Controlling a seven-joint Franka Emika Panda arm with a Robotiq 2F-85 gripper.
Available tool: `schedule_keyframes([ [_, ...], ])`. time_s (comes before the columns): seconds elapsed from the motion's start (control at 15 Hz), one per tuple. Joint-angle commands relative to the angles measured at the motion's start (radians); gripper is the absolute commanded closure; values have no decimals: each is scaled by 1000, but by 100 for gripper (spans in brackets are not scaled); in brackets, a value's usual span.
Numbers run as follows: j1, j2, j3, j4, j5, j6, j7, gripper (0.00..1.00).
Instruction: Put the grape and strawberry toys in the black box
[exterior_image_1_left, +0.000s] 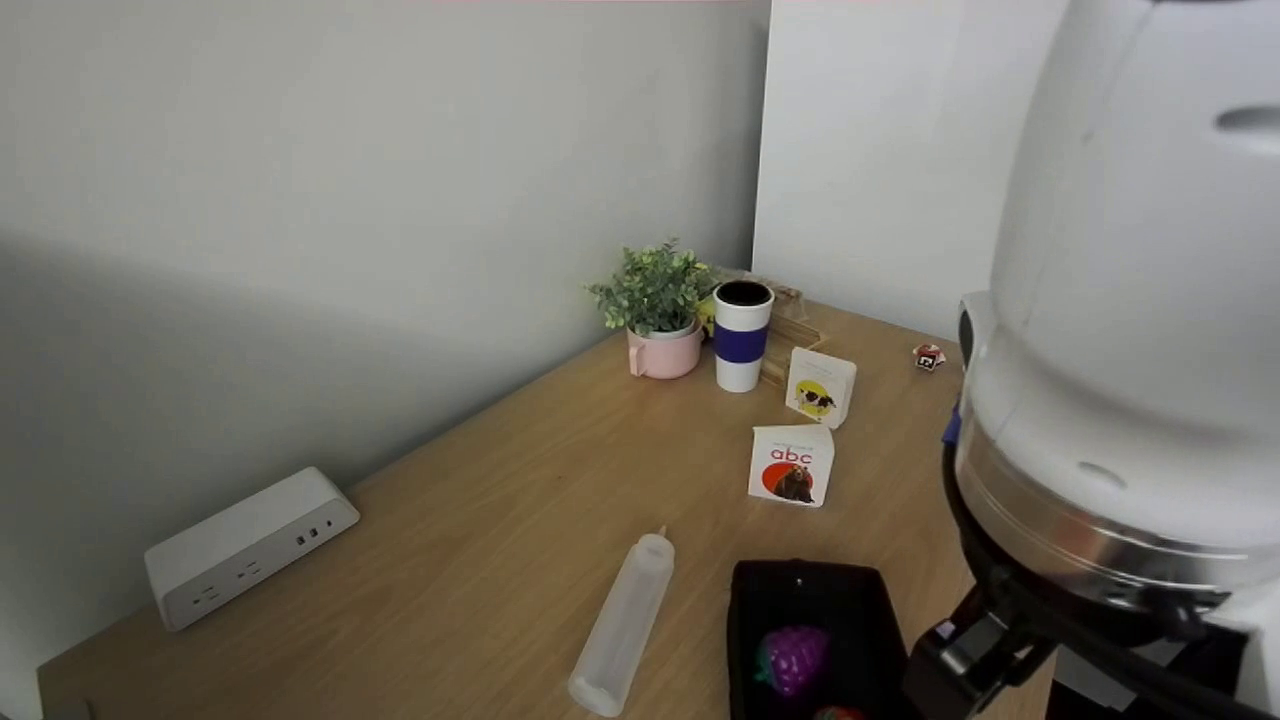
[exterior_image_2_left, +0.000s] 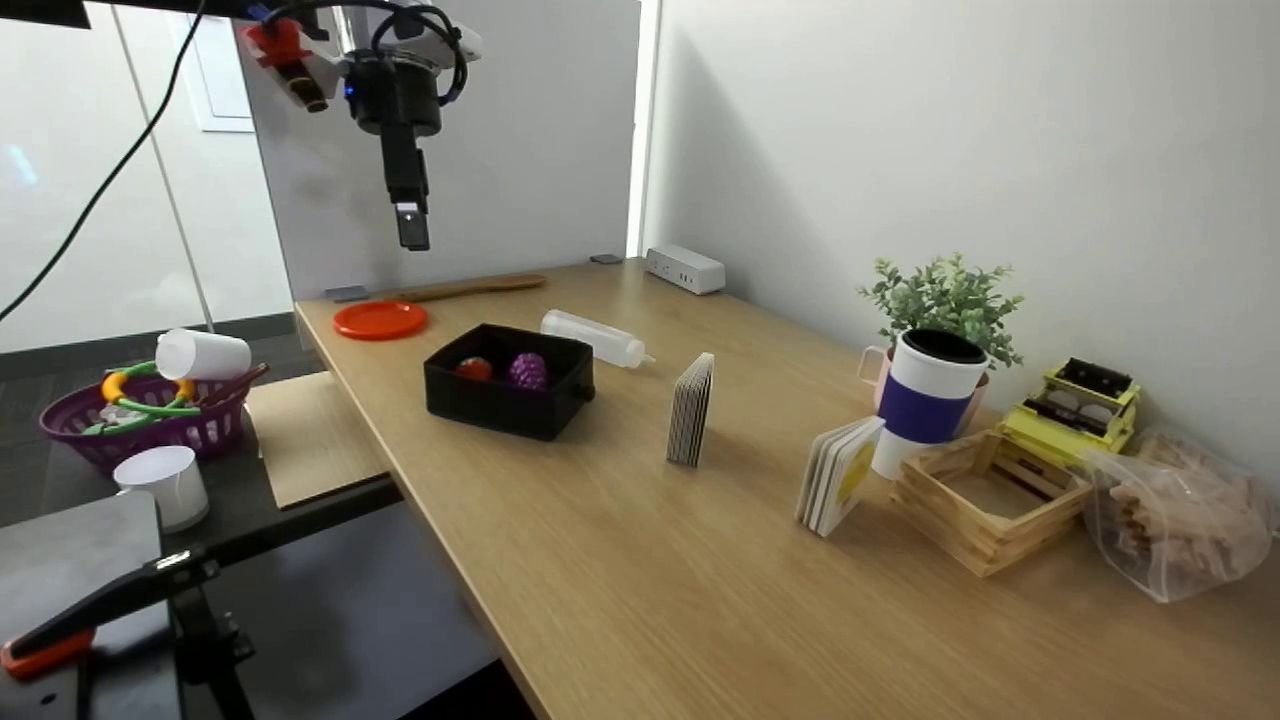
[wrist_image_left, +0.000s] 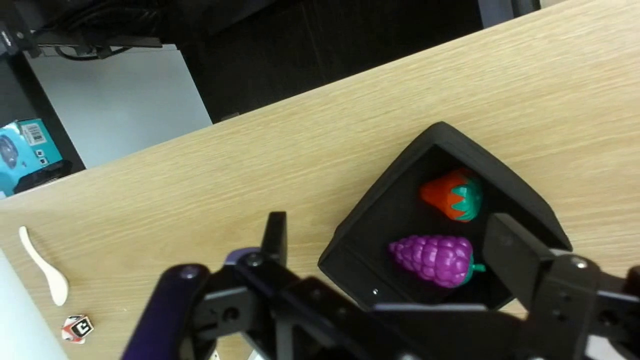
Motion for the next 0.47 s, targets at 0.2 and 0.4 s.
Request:
schedule_keyframes([
  [0.2,-53,3,49,-3,-11,-5,8,0],
  [0.4,-54,3,49,-3,-11,-5,8,0],
])
